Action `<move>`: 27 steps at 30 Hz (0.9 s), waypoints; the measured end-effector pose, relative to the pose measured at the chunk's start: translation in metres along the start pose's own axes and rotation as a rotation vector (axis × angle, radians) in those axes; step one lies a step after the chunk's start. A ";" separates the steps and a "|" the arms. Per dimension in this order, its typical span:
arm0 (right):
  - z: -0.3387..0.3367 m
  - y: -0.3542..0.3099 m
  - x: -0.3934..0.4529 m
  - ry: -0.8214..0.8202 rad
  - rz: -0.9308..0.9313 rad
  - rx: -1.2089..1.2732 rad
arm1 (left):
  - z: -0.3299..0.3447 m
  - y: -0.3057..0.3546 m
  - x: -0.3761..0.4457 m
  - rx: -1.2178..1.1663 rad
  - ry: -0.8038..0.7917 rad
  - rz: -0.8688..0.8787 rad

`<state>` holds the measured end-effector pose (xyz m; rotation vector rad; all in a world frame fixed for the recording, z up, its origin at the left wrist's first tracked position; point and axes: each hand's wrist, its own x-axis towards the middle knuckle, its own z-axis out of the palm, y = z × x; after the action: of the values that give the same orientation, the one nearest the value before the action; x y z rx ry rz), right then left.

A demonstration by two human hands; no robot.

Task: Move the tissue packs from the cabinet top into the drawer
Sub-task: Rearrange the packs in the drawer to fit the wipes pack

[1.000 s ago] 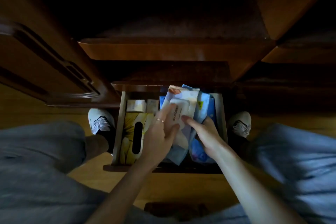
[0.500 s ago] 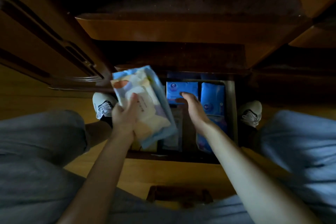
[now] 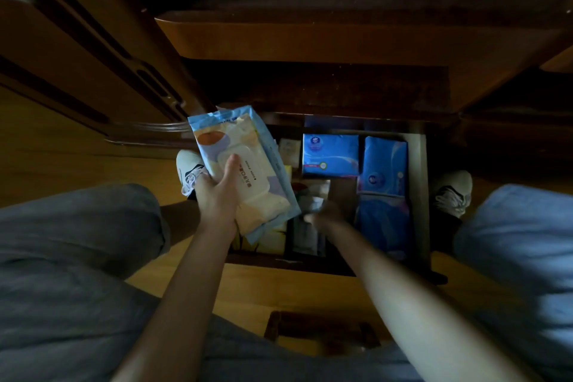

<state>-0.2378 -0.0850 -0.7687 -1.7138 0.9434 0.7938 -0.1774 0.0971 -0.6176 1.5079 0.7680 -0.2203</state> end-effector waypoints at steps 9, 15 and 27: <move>-0.104 -0.031 -0.067 -0.226 -0.210 0.034 | 0.013 -0.002 0.002 0.166 0.002 0.100; -0.143 -0.058 -0.111 -0.228 -0.432 0.136 | 0.033 -0.013 -0.014 0.295 -0.218 0.123; -0.084 -0.023 -0.094 -0.198 -0.265 0.401 | 0.062 -0.057 -0.049 0.293 -0.560 -0.173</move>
<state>-0.2563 -0.1387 -0.6542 -1.3471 0.6691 0.5438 -0.2274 0.0174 -0.6424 1.5440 0.4217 -0.8760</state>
